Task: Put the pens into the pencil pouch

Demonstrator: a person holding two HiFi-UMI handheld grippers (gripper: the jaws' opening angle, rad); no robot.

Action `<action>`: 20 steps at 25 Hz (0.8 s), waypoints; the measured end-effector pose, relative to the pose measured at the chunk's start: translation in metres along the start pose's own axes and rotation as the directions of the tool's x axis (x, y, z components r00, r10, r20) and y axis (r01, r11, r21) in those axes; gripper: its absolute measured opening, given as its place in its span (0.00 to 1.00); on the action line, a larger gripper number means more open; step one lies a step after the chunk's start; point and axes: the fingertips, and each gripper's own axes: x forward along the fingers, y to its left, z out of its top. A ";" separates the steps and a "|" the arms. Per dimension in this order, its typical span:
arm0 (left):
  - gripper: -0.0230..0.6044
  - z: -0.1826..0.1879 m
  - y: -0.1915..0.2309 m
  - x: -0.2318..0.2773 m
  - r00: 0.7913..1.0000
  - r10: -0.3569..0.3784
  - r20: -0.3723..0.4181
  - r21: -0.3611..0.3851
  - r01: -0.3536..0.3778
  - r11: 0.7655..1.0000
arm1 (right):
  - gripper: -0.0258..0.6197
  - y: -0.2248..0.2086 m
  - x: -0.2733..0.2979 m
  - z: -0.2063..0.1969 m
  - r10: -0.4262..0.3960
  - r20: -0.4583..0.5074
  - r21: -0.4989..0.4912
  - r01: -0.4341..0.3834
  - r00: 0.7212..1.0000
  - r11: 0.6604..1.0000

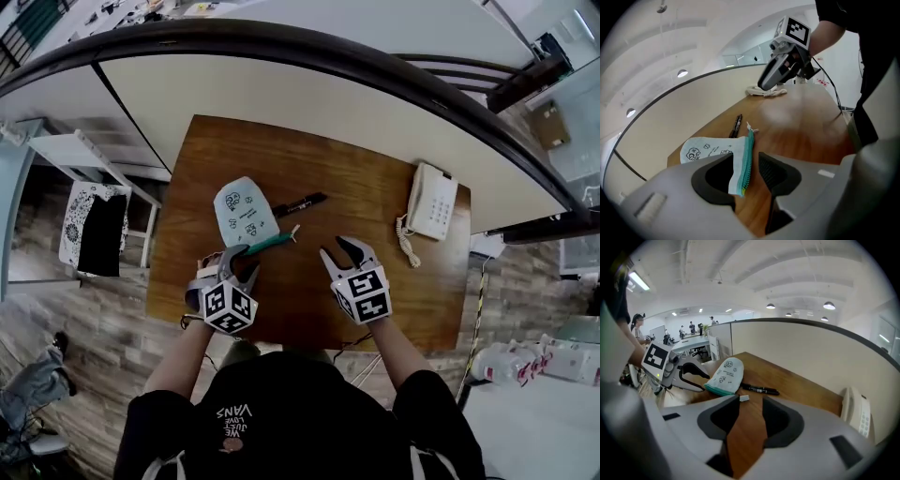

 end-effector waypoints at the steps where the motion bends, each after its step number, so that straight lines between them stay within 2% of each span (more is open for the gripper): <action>1: 0.28 -0.001 0.000 0.005 1.000 0.002 -0.014 0.006 -0.002 1.000 | 0.23 -0.005 0.006 -0.001 0.013 -0.012 -0.021 -0.013 1.000 1.000; 4: 0.28 -0.007 0.000 0.016 0.999 0.005 -0.050 0.019 -0.005 1.000 | 0.23 -0.018 0.024 -0.005 0.042 -0.046 -0.085 -0.046 0.998 0.995; 6: 0.28 -0.012 0.003 0.020 0.997 0.007 -0.071 0.020 -0.005 1.000 | 0.23 -0.025 0.037 -0.006 0.045 -0.069 -0.166 -0.056 0.997 0.985; 8: 0.28 -0.016 0.005 0.022 0.996 0.009 -0.087 0.023 -0.007 1.000 | 0.23 -0.033 0.050 -0.005 0.033 -0.093 -0.281 -0.058 0.995 0.958; 10: 0.28 -0.018 0.006 0.023 0.995 0.012 -0.100 0.032 -0.009 0.999 | 0.23 -0.040 0.065 -0.005 0.031 -0.108 -0.353 -0.067 0.994 0.933; 13: 0.27 -0.018 0.006 0.023 0.994 0.017 -0.105 0.035 -0.013 0.999 | 0.23 -0.050 0.087 -0.009 0.033 -0.138 -0.417 -0.089 0.990 0.904; 15: 0.22 -0.016 0.005 0.022 0.995 0.019 -0.096 0.022 -0.017 1.000 | 0.24 -0.057 0.100 -0.011 0.031 -0.158 -0.461 -0.101 0.987 0.882; 20: 0.11 -0.016 0.006 0.021 0.996 0.029 -0.085 0.000 -0.029 1.000 | 0.24 -0.062 0.125 -0.011 0.080 -0.186 -0.460 -0.159 0.979 0.874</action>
